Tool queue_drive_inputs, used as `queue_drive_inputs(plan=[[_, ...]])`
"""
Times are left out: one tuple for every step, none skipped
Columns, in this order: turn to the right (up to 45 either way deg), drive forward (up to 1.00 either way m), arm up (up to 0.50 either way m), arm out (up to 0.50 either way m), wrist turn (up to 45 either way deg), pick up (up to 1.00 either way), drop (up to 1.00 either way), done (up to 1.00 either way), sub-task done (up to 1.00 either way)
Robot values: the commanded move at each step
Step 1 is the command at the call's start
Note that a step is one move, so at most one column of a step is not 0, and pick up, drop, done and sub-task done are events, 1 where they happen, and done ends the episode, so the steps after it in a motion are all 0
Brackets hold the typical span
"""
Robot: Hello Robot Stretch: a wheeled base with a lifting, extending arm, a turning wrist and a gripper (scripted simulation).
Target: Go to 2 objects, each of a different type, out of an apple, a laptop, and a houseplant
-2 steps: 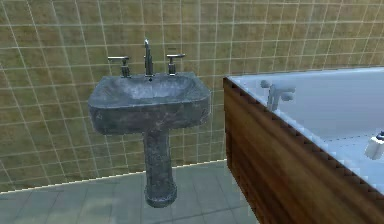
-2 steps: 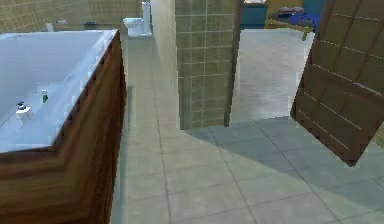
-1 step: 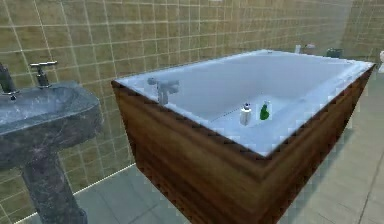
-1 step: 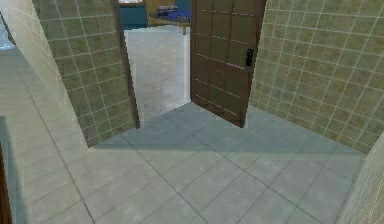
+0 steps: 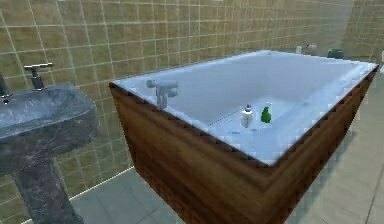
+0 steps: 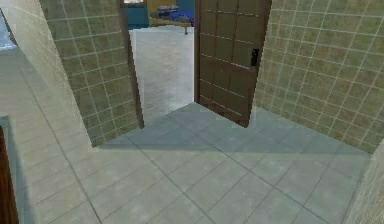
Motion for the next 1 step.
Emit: queue_drive_inputs(plan=[[45.0, 0.00, 0.00, 0.00, 0.0, 0.00, 0.00, 0.00, 0.00]])
